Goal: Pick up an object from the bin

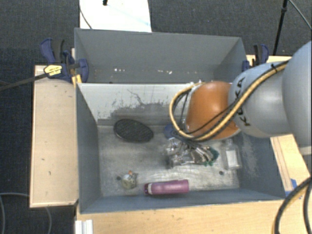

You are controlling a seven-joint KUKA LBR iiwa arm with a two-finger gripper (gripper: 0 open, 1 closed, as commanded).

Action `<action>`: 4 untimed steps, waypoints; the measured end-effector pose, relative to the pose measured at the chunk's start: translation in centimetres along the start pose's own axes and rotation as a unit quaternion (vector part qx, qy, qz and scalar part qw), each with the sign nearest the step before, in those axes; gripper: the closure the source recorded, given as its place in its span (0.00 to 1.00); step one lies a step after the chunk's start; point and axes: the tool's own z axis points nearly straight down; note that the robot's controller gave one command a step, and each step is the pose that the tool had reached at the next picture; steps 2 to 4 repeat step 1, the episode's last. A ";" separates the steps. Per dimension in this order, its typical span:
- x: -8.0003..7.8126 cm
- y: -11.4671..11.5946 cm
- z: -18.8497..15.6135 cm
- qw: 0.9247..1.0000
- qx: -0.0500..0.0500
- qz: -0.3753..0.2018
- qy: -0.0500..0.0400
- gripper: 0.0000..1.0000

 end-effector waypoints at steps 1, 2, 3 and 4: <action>-1.0 0.6 -15.9 1.000 0.001 0.024 0.000 1.00; -1.0 0.6 -15.9 1.000 0.001 0.024 0.000 1.00; -1.0 0.6 -15.9 1.000 0.001 0.024 0.000 1.00; -1.0 0.6 -15.9 1.000 0.001 0.024 0.000 1.00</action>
Offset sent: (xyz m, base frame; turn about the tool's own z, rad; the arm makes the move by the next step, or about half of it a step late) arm 0.0036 0.0073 0.1542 0.0491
